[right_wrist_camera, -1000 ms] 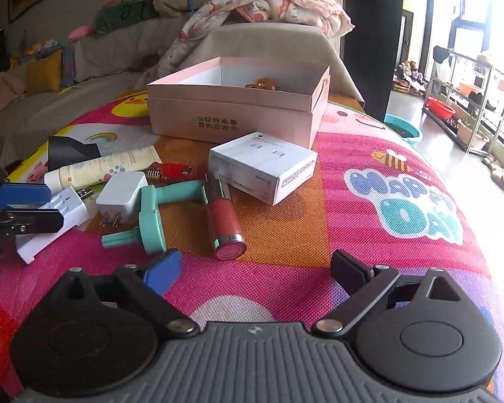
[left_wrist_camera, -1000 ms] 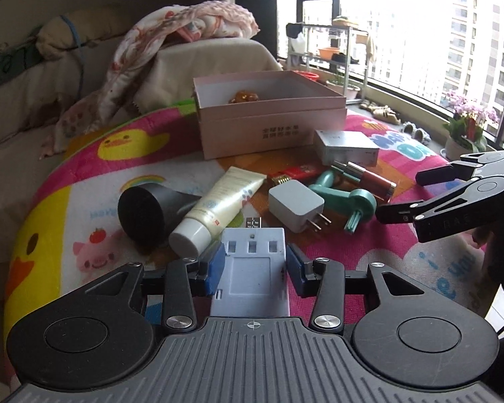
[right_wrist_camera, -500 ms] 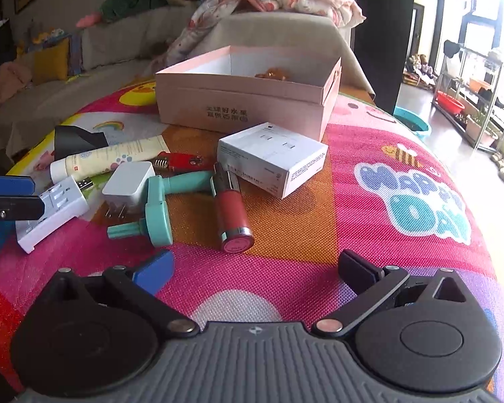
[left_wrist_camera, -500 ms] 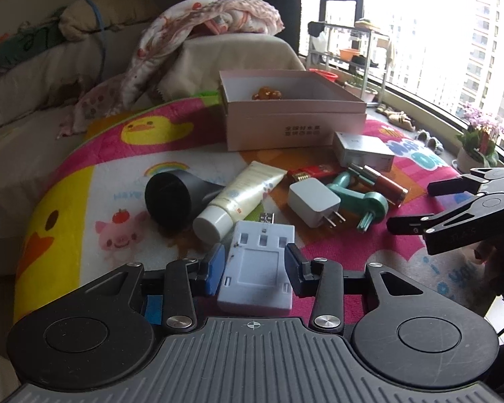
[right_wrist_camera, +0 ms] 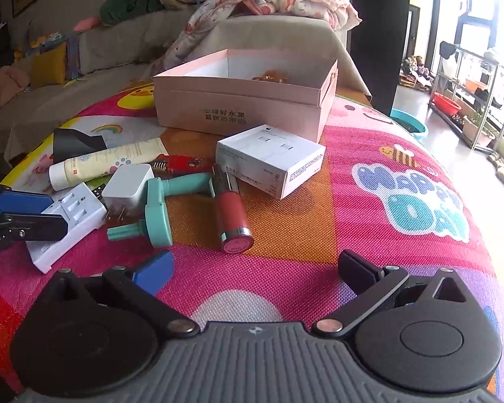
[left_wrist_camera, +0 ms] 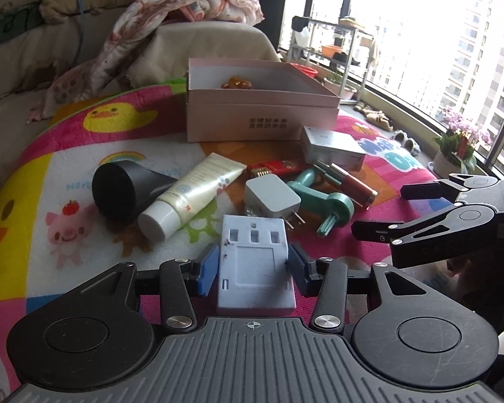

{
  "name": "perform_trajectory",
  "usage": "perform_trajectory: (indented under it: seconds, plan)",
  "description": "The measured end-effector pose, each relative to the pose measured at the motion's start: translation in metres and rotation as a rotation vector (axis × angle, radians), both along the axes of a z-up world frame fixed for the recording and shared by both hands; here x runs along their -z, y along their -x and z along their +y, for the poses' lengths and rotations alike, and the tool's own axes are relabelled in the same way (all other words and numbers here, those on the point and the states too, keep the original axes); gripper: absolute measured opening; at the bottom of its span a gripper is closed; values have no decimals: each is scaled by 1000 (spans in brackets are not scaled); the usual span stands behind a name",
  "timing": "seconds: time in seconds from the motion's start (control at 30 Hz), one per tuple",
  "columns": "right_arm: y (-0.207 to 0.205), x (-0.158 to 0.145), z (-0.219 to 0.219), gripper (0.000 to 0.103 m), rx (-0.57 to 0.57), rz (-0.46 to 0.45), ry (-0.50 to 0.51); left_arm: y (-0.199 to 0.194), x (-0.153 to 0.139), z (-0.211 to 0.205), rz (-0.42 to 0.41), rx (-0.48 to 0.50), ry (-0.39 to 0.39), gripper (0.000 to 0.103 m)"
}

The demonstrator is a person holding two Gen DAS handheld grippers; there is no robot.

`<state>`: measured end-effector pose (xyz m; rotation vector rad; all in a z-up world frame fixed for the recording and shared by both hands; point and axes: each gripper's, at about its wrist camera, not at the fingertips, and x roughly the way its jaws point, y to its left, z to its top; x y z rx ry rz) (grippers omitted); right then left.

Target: Organize rigid objects

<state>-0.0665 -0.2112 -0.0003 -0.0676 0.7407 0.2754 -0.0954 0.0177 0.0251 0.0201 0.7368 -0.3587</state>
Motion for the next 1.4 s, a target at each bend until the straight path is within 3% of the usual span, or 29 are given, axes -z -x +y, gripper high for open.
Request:
perform_trajectory:
  seconds: [0.4, 0.5, 0.67, 0.77, 0.87, 1.0, 1.07, 1.2, 1.3, 1.4]
  plan:
    - [0, 0, 0, 103, 3, -3, 0, -2, 10, -11, 26, 26, 10, 59]
    - [1, 0, 0, 103, 8, -4, -2, -2, 14, -17, -4, 35, -13, 59]
    - [0, -2, 1, 103, 40, 8, 9, -11, 18, -6, -41, 9, 26, 56]
    - [-3, -6, -2, 95, 43, 17, 9, -17, 20, 5, -65, -34, 34, 54]
    - [-8, -8, -6, 87, 76, -3, 61, -23, 20, 14, -54, -60, 87, 54]
    - [-12, -13, -13, 83, 244, -96, 190, -25, 21, 14, -48, -76, 112, 53]
    - [-11, -15, -18, 83, 257, -89, 143, -25, 21, 13, -52, -69, 102, 53]
    - [-11, -6, -12, 84, 178, 18, -1, -25, 21, 10, -54, -67, 90, 53]
    - [-11, -3, 6, 88, 179, -13, 44, -23, 22, 4, -65, -69, 50, 54]
    - [-19, -6, 14, 88, 150, 14, 25, -22, 22, 4, -70, -74, 48, 54]
